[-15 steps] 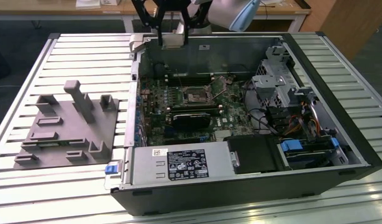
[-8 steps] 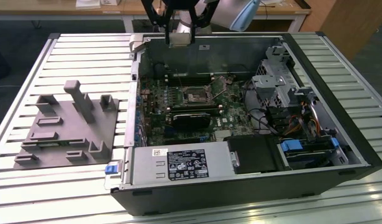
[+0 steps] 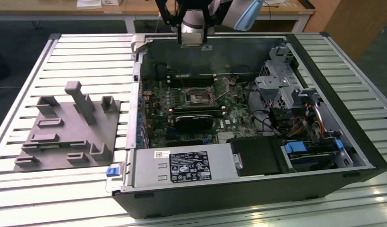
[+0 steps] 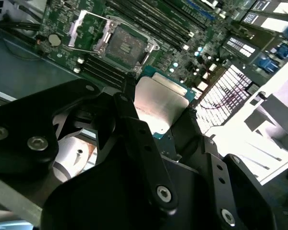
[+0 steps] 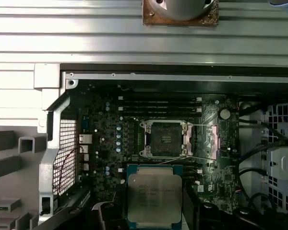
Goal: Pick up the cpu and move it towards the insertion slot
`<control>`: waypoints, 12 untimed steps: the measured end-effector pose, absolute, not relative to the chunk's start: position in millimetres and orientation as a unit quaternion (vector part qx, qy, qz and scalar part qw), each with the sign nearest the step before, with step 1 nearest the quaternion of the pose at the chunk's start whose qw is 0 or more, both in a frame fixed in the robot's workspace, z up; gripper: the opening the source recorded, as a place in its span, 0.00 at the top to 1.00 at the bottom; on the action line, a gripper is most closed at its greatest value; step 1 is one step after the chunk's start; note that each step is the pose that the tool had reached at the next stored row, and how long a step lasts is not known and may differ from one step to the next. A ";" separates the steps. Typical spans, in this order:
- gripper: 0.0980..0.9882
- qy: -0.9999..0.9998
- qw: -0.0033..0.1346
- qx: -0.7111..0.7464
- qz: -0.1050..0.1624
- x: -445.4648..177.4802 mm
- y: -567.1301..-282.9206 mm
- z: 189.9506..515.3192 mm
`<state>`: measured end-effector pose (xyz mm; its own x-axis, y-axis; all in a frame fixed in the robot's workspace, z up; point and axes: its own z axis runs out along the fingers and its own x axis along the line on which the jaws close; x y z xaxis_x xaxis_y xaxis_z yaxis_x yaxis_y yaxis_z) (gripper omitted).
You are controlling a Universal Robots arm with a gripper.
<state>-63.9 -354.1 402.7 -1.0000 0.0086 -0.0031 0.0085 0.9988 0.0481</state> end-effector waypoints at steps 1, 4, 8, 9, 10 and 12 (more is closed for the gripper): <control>0.50 1.000 0.002 0.004 0.024 -60.6 -353.6 402.6; 0.50 1.000 0.003 0.004 0.026 -52.1 -352.7 402.4; 0.50 1.000 0.005 0.004 0.028 -41.1 -351.4 402.1; 0.50 1.000 0.006 0.004 0.028 -38.7 -351.2 402.1; 0.50 1.000 0.007 0.004 0.029 -36.3 -351.0 402.1; 0.50 0.999 0.008 0.004 0.031 -31.9 -350.6 401.9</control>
